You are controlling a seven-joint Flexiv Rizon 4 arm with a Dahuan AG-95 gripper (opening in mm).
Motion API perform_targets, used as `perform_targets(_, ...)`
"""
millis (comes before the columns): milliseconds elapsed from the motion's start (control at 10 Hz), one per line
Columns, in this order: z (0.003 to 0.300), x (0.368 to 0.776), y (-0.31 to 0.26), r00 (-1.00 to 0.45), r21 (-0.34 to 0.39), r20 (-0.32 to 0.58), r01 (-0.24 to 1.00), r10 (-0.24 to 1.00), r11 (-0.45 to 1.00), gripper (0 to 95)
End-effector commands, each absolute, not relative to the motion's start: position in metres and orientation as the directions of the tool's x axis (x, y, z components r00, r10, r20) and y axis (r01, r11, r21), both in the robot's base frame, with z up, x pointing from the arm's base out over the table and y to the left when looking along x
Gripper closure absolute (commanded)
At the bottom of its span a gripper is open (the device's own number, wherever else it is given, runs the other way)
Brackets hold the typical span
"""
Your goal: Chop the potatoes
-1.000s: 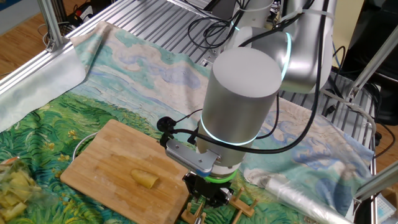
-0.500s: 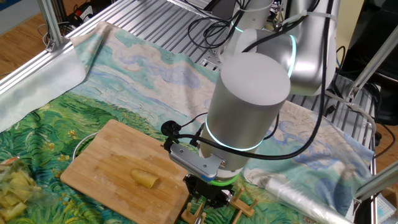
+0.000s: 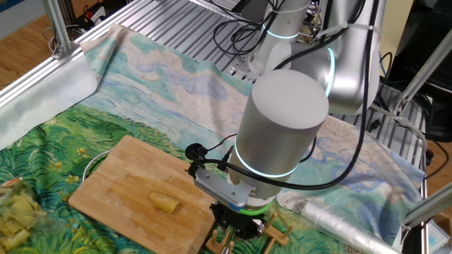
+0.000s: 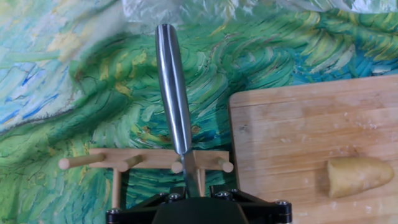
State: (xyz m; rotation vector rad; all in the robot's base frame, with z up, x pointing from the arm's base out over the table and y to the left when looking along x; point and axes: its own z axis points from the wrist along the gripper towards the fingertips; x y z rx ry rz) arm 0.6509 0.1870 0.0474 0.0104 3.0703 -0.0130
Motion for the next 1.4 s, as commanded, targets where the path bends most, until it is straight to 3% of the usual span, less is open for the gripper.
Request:
perform_targets(100, 0.043, 0.652, 0.188, -0.997, -0.009, -0.071, 0.008, 0.007, 1.000, 76.0)
perform_targets(800, 0.028, 0.655, 0.191, -0.997, -0.008, -0.070, 0.011, 0.011, 1.000, 76.0)
perform_targets(900, 0.028, 0.655, 0.191, -0.998, -0.009, -0.066, 0.007, 0.006, 1.000, 95.0)
perform_targets(1400, 0.030, 0.655, 0.190, -0.997, -0.013, -0.072, 0.023, 0.022, 1.000, 95.0)
